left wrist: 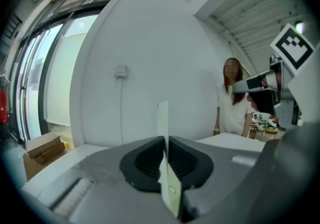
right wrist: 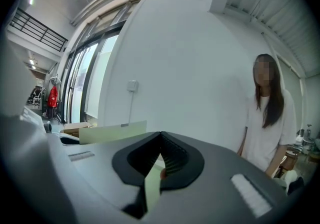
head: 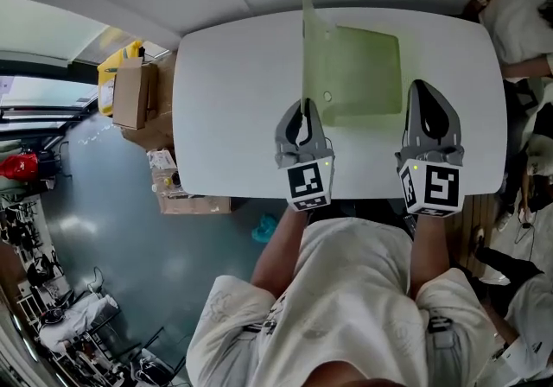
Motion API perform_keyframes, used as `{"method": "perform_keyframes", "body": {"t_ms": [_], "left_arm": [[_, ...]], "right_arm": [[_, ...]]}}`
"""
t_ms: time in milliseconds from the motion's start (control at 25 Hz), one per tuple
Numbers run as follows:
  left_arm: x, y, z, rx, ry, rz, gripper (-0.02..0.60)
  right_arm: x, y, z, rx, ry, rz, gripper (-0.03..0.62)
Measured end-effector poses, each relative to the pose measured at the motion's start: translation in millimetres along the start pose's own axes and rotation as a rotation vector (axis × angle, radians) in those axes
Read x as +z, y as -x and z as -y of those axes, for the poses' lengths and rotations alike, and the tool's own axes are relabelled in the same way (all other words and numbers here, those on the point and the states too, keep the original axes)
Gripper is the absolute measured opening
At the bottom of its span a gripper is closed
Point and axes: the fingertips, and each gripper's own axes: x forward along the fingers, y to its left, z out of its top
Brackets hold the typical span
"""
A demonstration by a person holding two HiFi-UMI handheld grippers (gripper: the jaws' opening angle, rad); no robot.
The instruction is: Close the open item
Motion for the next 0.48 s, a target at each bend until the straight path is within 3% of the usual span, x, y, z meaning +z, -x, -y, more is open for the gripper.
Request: {"method": "perform_keyframes", "body": {"t_ms": [480], "left_arm": [[8,-11,78,-0.071,-0.231,-0.021,0.014]], "right_arm": [[-5,34,58,-0.063,-0.016,-0.001,0.002]]}}
